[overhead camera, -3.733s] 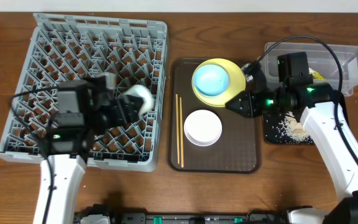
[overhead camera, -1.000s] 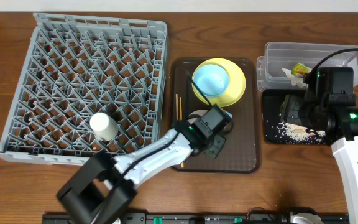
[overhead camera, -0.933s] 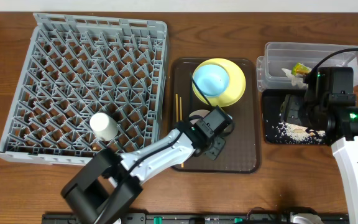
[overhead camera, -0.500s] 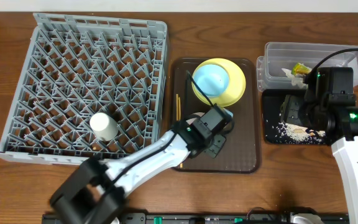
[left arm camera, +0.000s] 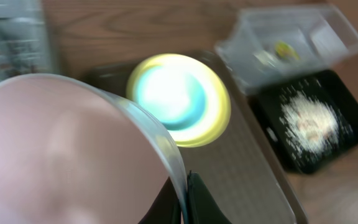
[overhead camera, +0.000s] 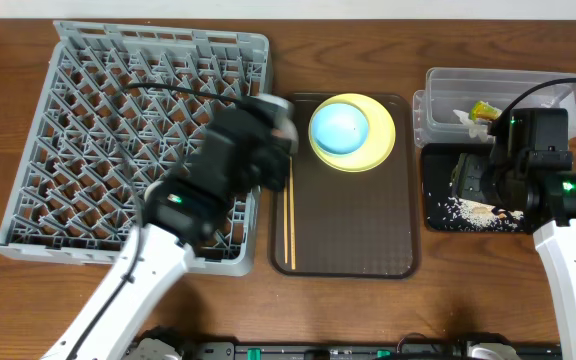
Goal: Sort waste into correct bins and load items into the dishwasher
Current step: 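Carry the pink dish into the dish rack and release it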
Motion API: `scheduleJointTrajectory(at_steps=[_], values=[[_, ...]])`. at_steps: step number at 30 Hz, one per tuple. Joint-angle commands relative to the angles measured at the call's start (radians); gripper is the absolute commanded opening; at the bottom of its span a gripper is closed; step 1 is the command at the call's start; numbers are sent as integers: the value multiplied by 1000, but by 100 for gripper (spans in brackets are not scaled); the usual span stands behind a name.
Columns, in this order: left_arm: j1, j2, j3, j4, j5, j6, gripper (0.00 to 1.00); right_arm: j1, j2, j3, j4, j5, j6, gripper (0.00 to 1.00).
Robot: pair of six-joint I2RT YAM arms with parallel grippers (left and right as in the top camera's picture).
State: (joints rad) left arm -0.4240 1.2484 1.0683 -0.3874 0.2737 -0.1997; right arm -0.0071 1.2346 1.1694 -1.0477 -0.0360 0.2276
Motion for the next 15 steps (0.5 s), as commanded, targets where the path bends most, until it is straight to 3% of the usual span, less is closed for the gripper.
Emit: scheduleJointTrajectory(at_steps=[1, 7, 15], values=[[162, 26, 14, -5, 259, 23, 6, -15, -6, 8, -1, 10, 11, 63], [423, 96, 14, 40, 608, 23, 6, -15, -6, 8, -1, 10, 11, 63], [639, 246, 14, 137, 960, 3, 6, -15, -6, 8, -1, 10, 11, 62]])
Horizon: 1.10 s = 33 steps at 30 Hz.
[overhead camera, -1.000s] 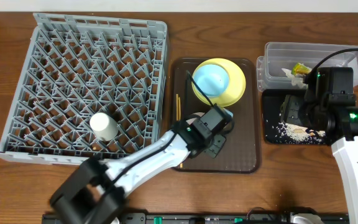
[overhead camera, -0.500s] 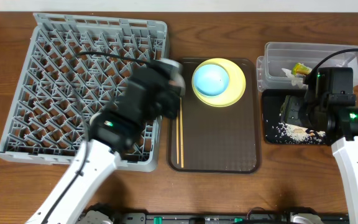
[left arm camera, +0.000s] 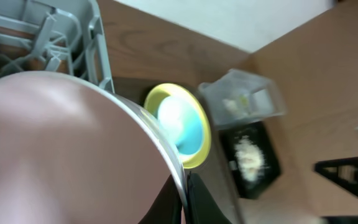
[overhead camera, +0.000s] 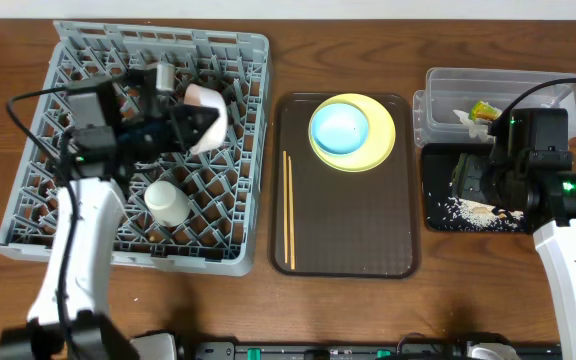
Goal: Sort waste into correct bins and load items into the dishwasher
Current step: 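Carry the pink dish into the dish rack and release it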
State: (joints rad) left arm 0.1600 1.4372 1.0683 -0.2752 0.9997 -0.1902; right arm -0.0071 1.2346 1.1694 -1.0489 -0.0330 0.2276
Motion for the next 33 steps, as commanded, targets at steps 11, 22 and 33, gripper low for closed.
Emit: scheduleJointTrajectory(at_steps=[11, 22, 33], values=[[217, 303, 14, 106, 426, -18, 6, -15, -6, 8, -7, 6, 11, 62], [335, 355, 13, 101, 407, -17, 23, -15, -6, 8, -18, 6, 11, 62], [407, 354, 11, 89, 376, -24, 66, -15, -6, 8, -19, 6, 11, 62]])
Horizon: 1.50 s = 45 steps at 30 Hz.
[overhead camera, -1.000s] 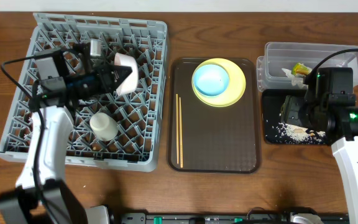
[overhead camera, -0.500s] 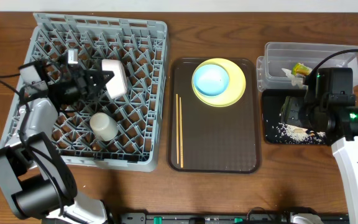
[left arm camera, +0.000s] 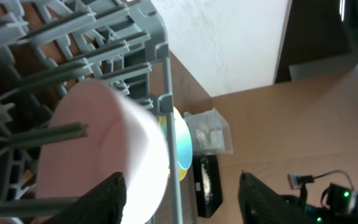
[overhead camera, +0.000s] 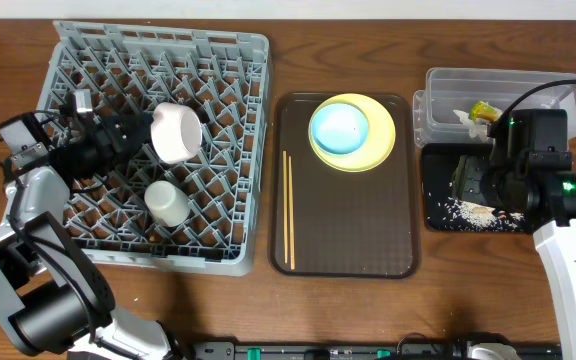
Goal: Sort waste into correct bins and load items into the dishwasher
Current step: 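Carry the pink dish into the dish rack and release it, then reach the left gripper to the yellow plate and grasp the blue bowl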
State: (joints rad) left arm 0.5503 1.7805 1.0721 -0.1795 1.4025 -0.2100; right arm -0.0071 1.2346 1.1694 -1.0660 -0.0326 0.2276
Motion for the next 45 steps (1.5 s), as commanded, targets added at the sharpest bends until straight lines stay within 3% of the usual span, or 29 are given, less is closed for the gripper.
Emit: scheduleJointTrajectory(at_steps=[1, 4, 7, 12, 15, 22, 29, 37, 44, 45], values=[[23, 9, 7, -18, -61, -18, 66, -15, -6, 8, -2, 6, 11, 62], [44, 2, 7, -51, -135, -20, 78, -15, -6, 8, -2, 6, 11, 62], [66, -18, 7, -56, -143, -23, 83, -15, -6, 8, -3, 6, 11, 62], [61, -122, 7, -79, -222, -43, 87, -15, -6, 8, -1, 6, 11, 62], [7, -226, 7, -129, -376, -42, 89, -15, -6, 8, -1, 6, 11, 62], [-280, -415, 7, -156, -719, -41, 91, -19, -6, 8, -2, 77, 35, 61], [-620, -433, 82, -176, -971, -35, 92, -19, -6, 8, -4, 77, 34, 63], [-905, -285, 333, -317, -1299, 42, 92, -19, -6, 8, -3, 77, 34, 63], [-1061, -63, 416, -304, -1336, 263, 93, -19, -6, 8, -5, 77, 34, 63], [-1076, -40, 416, -294, -1336, 292, 99, -19, -6, 8, -5, 77, 34, 63]])
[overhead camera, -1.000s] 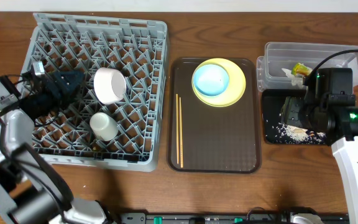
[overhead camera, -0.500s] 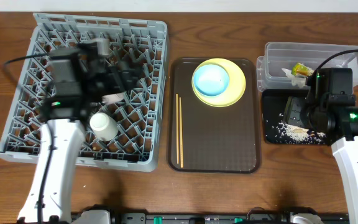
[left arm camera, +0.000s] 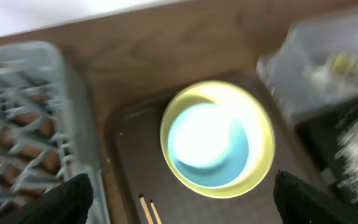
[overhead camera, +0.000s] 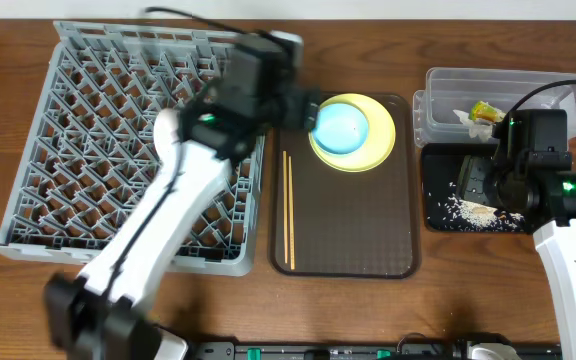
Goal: Sort waste into correct bins and load items into the dishwasher
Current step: 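Reach the left gripper to the yellow plate and grasp the blue bowl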
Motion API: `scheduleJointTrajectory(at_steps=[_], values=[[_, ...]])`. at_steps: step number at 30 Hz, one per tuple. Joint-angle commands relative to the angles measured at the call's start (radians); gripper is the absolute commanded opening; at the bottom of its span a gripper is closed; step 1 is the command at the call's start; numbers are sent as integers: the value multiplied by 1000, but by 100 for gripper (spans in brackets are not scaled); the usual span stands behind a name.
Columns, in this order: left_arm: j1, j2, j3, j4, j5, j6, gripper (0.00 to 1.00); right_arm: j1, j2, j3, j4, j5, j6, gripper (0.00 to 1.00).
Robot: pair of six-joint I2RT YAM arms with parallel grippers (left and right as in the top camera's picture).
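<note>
A blue bowl (overhead camera: 340, 126) sits in a yellow plate (overhead camera: 380, 140) at the far end of the brown tray (overhead camera: 358, 240). Two wooden chopsticks (overhead camera: 289, 210) lie along the tray's left side. My left gripper (overhead camera: 305, 108) hovers just left of the bowl. The left wrist view shows it open, the fingers (left arm camera: 70, 193) wide apart and empty, with the bowl (left arm camera: 209, 142) and chopsticks (left arm camera: 145, 210) below. The grey dish rack (overhead camera: 28, 190) stands on the left, and my left arm hides part of it. My right gripper (overhead camera: 476, 182) hangs over the black tray (overhead camera: 446, 216), its jaws unclear.
A clear plastic container (overhead camera: 448, 85) at the far right holds a yellow wrapper (overhead camera: 483, 110) and scraps. White rice crumbs (overhead camera: 463, 208) lie on the black tray. The rack's right wall runs close along the brown tray's left edge.
My left gripper was open inside the rack beside the pale pink cup lying there. It is now over the tray's far end by the blue bowl, still open and empty. The right arm has hardly moved.
My left gripper held a pale pink cup at the rack's right edge, then over the rack's middle. Later the cup lay in the rack near a white cup, the gripper open. Now the gripper is at the blue bowl on the tray.
</note>
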State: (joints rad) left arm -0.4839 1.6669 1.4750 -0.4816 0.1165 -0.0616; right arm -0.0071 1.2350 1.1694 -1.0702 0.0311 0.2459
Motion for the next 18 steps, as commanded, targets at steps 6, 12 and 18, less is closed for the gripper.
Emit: scheduleJointTrajectory(at_steps=[6, 12, 18], values=[[-130, 219, 13, 71, -50, 193, 98, -19, -6, 8, -8, 13, 15, 63], [-193, 324, 13, 126, -50, 192, 97, -19, -6, 8, -23, 13, 15, 63], [-203, 401, 13, 140, -12, 146, 100, -19, -6, 8, -27, 13, 15, 63]])
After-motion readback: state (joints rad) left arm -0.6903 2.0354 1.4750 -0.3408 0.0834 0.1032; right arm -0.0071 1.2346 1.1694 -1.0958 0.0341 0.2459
